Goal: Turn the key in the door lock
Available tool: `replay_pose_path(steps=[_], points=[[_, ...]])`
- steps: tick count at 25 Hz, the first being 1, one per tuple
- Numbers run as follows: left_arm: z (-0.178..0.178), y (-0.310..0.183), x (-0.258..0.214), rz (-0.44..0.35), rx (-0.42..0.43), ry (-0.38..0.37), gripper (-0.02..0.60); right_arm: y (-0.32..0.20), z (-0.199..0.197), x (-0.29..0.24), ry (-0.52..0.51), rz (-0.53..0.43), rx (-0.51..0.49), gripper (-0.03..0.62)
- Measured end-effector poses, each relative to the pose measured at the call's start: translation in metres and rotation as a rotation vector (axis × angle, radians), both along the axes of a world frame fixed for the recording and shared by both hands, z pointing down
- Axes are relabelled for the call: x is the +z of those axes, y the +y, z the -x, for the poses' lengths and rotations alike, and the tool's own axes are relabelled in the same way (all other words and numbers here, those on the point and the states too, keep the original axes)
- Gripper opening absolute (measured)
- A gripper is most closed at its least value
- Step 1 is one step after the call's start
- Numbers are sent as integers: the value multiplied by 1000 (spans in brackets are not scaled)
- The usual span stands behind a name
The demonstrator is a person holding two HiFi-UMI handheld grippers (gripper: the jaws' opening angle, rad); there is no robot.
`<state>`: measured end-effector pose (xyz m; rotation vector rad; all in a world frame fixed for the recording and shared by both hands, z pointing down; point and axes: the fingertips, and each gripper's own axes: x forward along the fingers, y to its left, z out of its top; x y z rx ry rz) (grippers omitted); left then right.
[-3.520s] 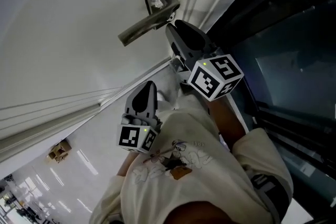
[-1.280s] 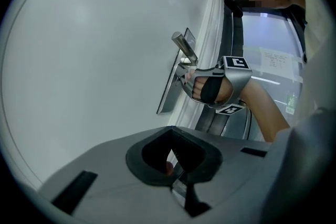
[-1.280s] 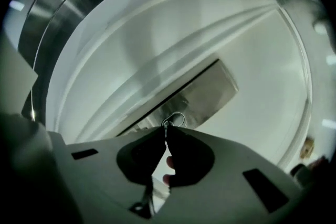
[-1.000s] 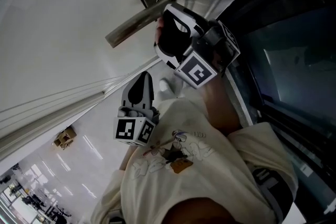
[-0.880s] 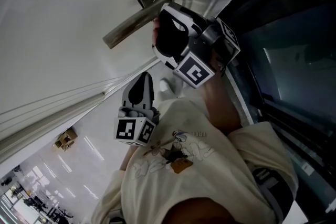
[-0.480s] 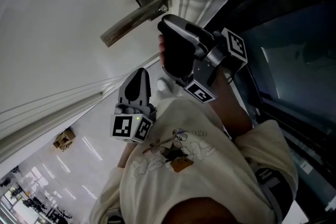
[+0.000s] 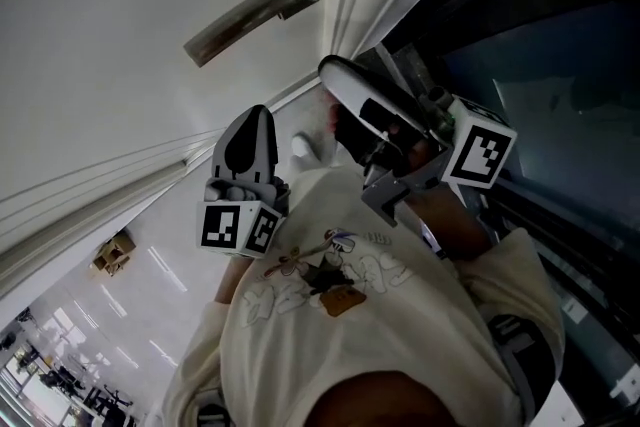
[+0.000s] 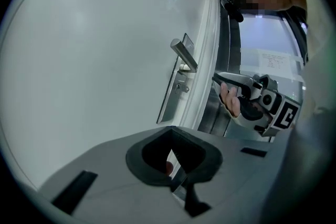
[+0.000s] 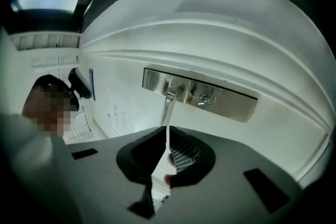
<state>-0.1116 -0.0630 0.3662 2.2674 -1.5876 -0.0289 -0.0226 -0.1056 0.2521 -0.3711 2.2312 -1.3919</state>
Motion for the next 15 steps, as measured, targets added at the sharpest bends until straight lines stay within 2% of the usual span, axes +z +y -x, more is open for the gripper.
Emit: replay_pose_path(steps=[7, 15], points=[[-10, -3, -1, -5, 38, -4, 3, 6, -3, 0, 181, -188, 83, 11], [-23, -1, -10, -4, 66, 6, 3, 9, -4, 9, 240, -219, 98, 6]])
